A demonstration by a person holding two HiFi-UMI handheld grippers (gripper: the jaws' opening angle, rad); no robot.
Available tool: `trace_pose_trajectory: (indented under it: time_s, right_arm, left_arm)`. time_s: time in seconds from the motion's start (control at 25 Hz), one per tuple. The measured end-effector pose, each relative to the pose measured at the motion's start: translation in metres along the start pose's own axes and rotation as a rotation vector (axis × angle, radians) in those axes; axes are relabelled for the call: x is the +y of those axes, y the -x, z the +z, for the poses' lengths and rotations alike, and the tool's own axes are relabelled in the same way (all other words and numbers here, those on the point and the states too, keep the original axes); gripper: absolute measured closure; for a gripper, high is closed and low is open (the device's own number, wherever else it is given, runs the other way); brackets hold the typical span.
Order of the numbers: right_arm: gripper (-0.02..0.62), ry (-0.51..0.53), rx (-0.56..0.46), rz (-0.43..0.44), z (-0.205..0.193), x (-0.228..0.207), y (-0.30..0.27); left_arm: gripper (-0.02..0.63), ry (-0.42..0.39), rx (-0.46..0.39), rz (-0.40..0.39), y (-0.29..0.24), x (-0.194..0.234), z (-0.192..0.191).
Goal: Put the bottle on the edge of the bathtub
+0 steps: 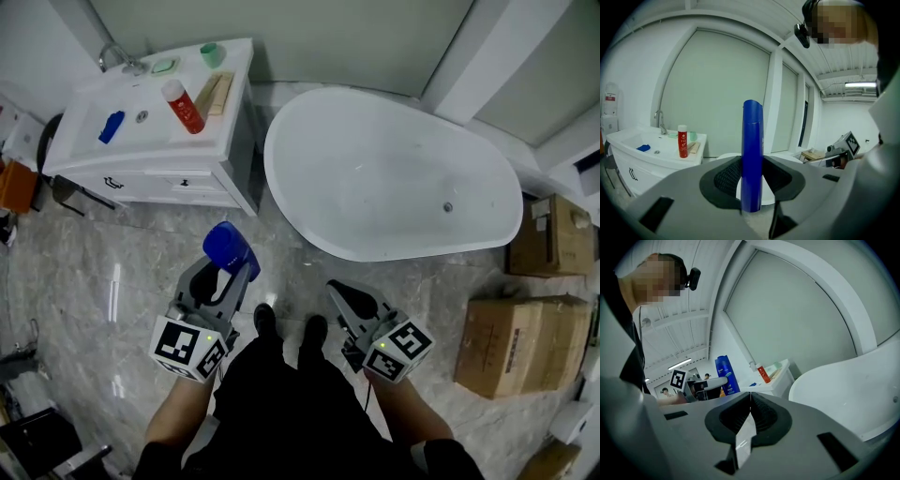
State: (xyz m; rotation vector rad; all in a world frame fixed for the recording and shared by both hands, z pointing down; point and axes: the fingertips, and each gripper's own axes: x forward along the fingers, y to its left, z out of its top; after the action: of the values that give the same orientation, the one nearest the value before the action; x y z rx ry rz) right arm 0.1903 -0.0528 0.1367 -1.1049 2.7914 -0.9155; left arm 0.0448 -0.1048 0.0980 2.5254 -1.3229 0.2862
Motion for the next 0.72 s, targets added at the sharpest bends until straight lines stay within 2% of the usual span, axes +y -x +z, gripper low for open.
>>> trace_pose_trajectory:
  time_s: [0.24,0.4,0.72]
  right_arm:
    - [0.568,-0.043,0.062,-0.013,-0.034,-0.013,-0.024]
    - [0.568,-0.041,0.097,0.005,-0.054,-0.019,-0.067]
    - [0.568,-0.004,0.137,0.033,-0.084,-0.012,-0.122]
  left_arm:
    - [0.453,-0.022,0.002,-0.003,-0.015,0.02,-0.023]
    - [0.453,-0.043,-0.031,-0.008,-0.028,0.053,-0.041]
    - [0.453,0.0,-0.019,-0.014,-0.031,0.101,-0.098]
